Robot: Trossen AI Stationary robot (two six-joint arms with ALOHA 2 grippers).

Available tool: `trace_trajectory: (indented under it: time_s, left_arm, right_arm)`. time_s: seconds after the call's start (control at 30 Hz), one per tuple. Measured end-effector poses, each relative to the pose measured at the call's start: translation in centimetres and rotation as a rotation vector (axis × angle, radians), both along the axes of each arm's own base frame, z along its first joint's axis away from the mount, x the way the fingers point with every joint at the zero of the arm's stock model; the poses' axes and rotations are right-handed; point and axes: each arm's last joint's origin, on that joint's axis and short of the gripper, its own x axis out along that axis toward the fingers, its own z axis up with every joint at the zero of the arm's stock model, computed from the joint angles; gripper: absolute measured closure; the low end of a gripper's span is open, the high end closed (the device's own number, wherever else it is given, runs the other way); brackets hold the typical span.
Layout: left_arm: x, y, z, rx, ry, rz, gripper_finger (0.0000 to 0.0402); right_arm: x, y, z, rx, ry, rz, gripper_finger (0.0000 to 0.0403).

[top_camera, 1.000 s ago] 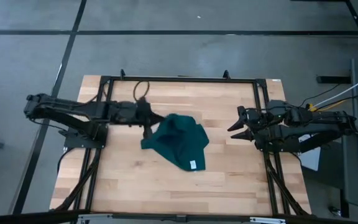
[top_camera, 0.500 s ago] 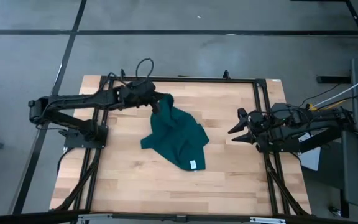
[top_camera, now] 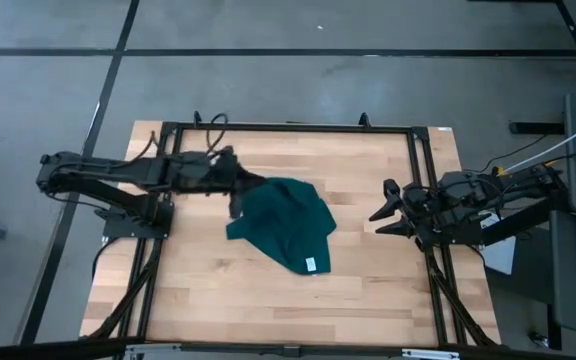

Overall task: Fold microfiber towels
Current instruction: Prepare the green towel for folding

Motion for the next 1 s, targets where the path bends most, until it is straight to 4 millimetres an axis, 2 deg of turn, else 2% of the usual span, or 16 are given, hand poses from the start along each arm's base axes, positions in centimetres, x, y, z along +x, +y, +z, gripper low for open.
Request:
trace_trajectory:
  time_s: [0.1,0.17,0.3,0.43,0.5,0.6,0.7,0.8,0.87,1.0]
  left_arm:
    - [-1.1,-0.2,-0.4,0.019,0.063,0.18,0.04]
    - [-1.7,1.0,-0.7,0.024,0.093,0.329,0.04]
    - [-2.3,5.1,-1.5,-0.001,0.158,0.543,0.04]
    - [-2.3,10.0,-3.0,-0.053,0.266,0.599,0.0396]
    - [-2.6,12.2,-3.7,-0.133,0.276,0.577,0.0381]
    - [-2.2,14.1,-3.7,-0.22,0.19,0.445,0.0337]
    - [-1.6,15.2,-2.7,-0.228,0.035,0.295,0.0282]
    - [-1.3,15.9,-1.2,-0.216,-0.146,0.07,0.0238]
    - [-1.2,15.6,0.2,-0.17,-0.243,-0.036,0.0223]
    - [-1.0,12.6,0.8,-0.077,-0.199,-0.066,0.0235]
  right_arm:
    - [0.0,0.2,0.1,-0.001,-0.007,-0.004,0.024]
    - [0.1,0.3,0.0,-0.003,-0.007,-0.012,0.0241]
    - [0.3,0.5,0.0,-0.01,-0.014,-0.022,0.0237]
    - [0.8,0.7,0.1,-0.012,-0.033,-0.026,0.0236]
    - [1.1,0.8,0.3,-0.006,-0.048,-0.025,0.0237]
    - [1.4,0.9,0.4,0.002,-0.067,-0.013,0.0237]
    - [1.7,1.0,0.3,0.001,-0.065,-0.011,0.0228]
    - [2.1,1.1,0.1,-0.004,-0.053,-0.016,0.0211]
    - [2.5,1.2,-0.2,-0.012,-0.034,-0.034,0.0198]
    - [4.0,1.7,-1.6,-0.046,0.056,-0.041,0.0172]
